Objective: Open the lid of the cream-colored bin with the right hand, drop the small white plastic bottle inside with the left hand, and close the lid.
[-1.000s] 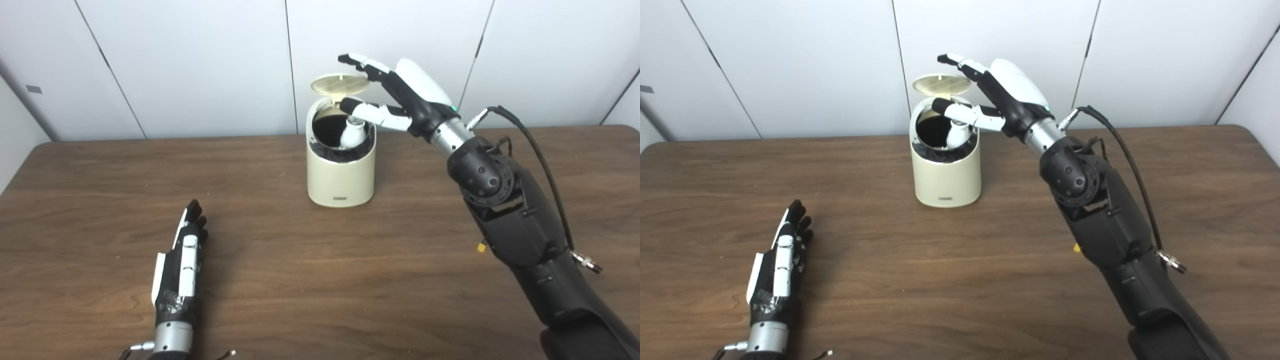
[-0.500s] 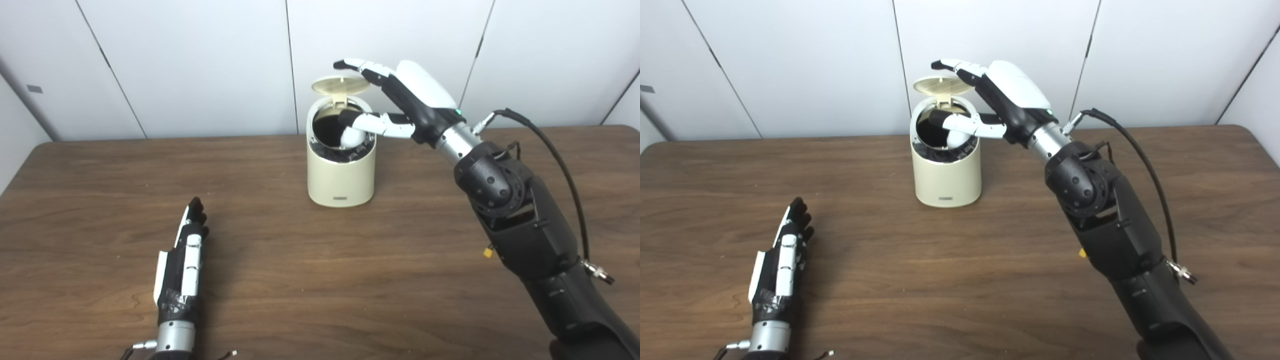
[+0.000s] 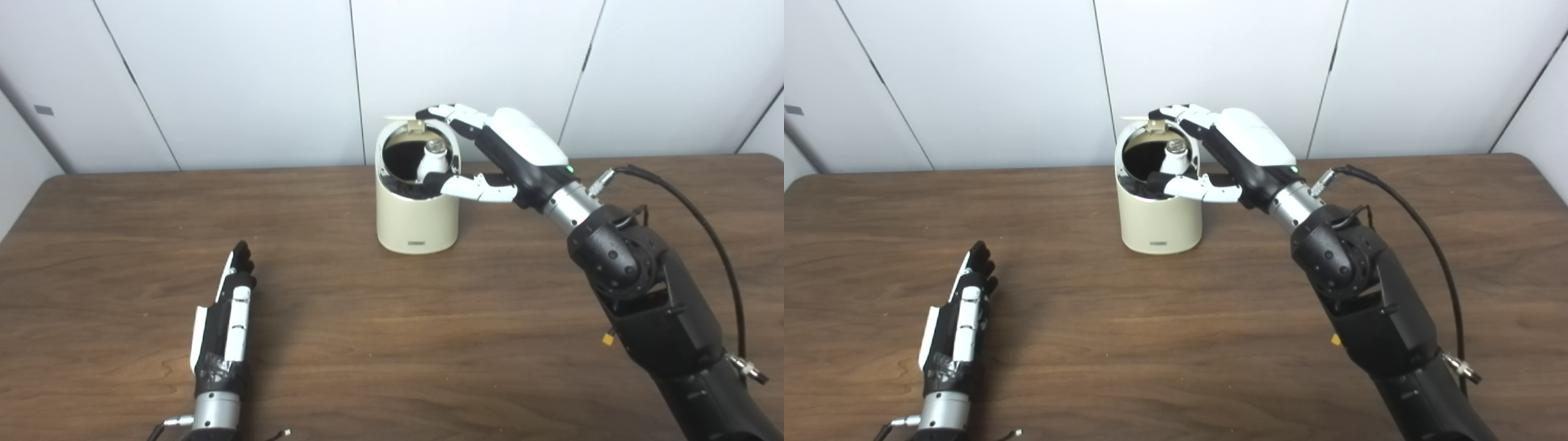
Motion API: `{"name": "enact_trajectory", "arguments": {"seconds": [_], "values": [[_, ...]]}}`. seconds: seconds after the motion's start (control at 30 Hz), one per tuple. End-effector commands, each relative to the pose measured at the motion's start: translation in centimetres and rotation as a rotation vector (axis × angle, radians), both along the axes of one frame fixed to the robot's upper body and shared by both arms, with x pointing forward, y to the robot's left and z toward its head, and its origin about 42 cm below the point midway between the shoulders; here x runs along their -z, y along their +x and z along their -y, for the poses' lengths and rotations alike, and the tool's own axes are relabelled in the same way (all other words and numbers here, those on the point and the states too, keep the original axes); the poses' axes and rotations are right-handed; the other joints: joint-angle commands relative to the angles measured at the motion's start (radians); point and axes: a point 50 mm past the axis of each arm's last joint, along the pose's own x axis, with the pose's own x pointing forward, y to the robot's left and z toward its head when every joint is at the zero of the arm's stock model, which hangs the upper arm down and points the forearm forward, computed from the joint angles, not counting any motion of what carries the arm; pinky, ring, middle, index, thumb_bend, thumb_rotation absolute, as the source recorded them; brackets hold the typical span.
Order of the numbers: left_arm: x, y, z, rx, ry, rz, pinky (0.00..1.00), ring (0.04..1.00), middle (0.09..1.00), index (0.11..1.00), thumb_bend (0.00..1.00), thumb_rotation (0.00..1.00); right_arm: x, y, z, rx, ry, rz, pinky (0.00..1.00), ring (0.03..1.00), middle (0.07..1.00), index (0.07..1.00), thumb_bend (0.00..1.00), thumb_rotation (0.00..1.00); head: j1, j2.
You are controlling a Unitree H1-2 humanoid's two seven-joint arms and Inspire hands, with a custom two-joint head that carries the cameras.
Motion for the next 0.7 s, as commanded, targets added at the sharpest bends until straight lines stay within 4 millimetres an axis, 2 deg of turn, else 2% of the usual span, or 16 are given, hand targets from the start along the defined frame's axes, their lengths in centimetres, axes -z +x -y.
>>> {"name": "enact_trajectory", "arguments": {"seconds": [0.0,0.3,0.47,0.6,0.67], "values": [[1.7,0.0,0.9,0.006,-0.017,-0.036,1.00,1.000,1.000,1.000,0.34,0.87,-1.9,0.0,-0.1,-0.018,0.027,0.064,0.89,0.934,0.903,0.871,0.58,0.95,0.000,0.001],[1.6,0.0,1.0,0.005,-0.016,-0.033,1.00,1.000,0.997,1.000,0.36,0.82,-1.0,0.1,0.4,-0.024,0.037,0.038,0.89,0.929,0.899,0.875,0.58,0.95,0.004,0.008],[1.5,0.0,1.0,0.003,-0.006,-0.036,1.00,1.000,0.996,1.000,0.43,0.76,-0.4,0.1,0.3,-0.033,0.031,0.021,0.91,0.924,0.897,0.881,0.58,0.96,0.005,0.012],[1.6,0.0,1.1,0.007,-0.018,-0.039,1.00,1.000,1.000,1.000,0.44,0.72,-0.1,0.2,0.2,-0.039,0.025,0.004,0.88,0.917,0.901,0.886,0.57,0.95,0.007,0.013],[1.5,0.0,1.2,0.006,-0.040,-0.040,1.00,1.000,1.000,1.000,0.45,0.67,0.0,0.2,0.2,-0.039,0.021,-0.006,0.87,0.909,0.899,0.886,0.56,0.94,0.008,0.013]]}}
